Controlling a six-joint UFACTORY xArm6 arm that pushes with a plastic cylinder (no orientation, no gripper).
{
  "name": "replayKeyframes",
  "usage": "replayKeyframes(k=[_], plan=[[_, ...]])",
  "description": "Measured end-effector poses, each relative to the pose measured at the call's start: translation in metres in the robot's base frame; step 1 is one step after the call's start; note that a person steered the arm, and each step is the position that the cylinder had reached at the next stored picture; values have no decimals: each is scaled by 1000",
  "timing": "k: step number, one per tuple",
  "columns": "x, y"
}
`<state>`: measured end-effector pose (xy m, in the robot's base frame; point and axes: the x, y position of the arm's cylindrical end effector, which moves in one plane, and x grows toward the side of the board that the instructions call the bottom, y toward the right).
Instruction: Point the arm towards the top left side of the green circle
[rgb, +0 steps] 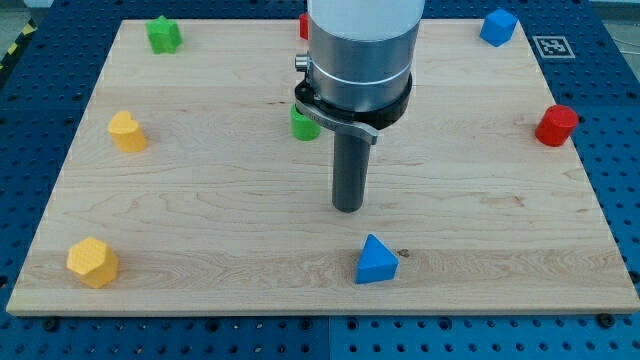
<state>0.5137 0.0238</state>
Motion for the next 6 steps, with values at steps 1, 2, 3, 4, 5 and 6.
replayKeyframes(k=[1,2,3,4,5,6], plan=[[0,0],[-5,-14],[-16,-33],[-29,-48],[-65,-84],[-92,-99]])
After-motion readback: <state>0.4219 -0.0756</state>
